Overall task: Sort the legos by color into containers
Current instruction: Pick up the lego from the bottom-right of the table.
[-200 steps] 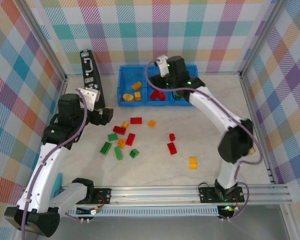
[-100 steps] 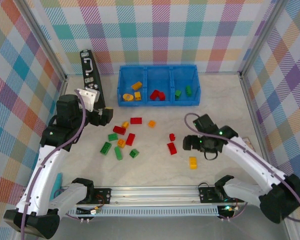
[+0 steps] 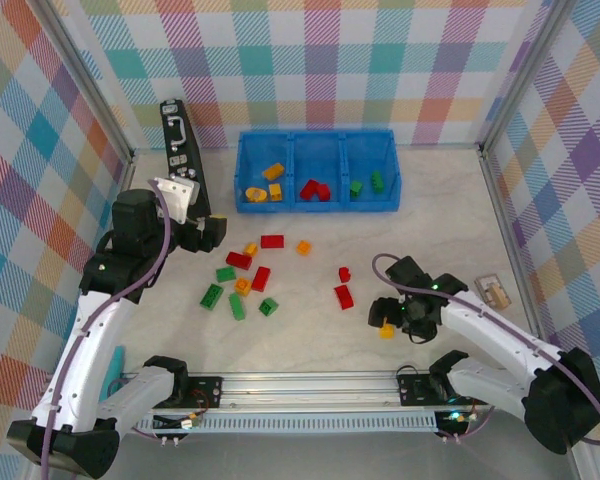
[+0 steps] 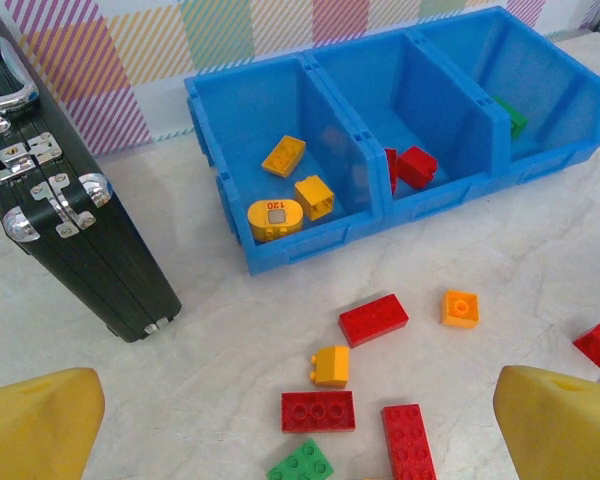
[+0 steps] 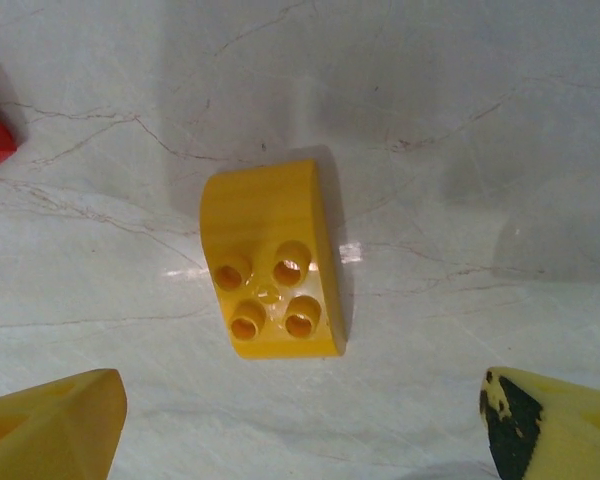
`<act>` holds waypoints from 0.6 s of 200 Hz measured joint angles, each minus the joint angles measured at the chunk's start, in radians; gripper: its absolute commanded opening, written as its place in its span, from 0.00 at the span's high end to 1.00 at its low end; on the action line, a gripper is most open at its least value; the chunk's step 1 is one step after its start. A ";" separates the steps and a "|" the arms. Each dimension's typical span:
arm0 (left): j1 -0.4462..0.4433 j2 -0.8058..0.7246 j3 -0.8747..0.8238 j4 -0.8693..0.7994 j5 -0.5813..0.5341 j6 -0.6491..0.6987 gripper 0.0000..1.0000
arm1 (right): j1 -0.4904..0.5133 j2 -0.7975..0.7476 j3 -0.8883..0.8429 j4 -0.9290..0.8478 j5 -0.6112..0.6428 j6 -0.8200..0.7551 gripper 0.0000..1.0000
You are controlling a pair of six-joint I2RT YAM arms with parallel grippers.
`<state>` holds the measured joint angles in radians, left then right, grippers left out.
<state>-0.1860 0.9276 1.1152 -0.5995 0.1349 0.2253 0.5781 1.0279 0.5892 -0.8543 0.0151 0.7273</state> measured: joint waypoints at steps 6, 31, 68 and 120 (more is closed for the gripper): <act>0.000 0.003 0.000 0.000 0.000 0.000 0.00 | 0.004 0.010 -0.006 0.011 0.001 0.003 0.12; 0.000 0.015 0.000 0.000 0.005 0.000 0.00 | 0.031 0.063 -0.025 0.038 0.016 0.015 0.15; 0.000 0.019 0.000 -0.001 0.006 0.000 0.00 | 0.065 0.147 -0.025 0.075 0.053 0.017 0.19; 0.000 0.019 0.000 -0.001 0.006 0.000 0.00 | 0.079 0.238 -0.003 0.082 0.091 0.015 0.50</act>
<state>-0.1860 0.9470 1.1152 -0.6003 0.1406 0.2253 0.6567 1.2659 0.5858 -0.7723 0.1059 0.7425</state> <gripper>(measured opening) 0.999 0.568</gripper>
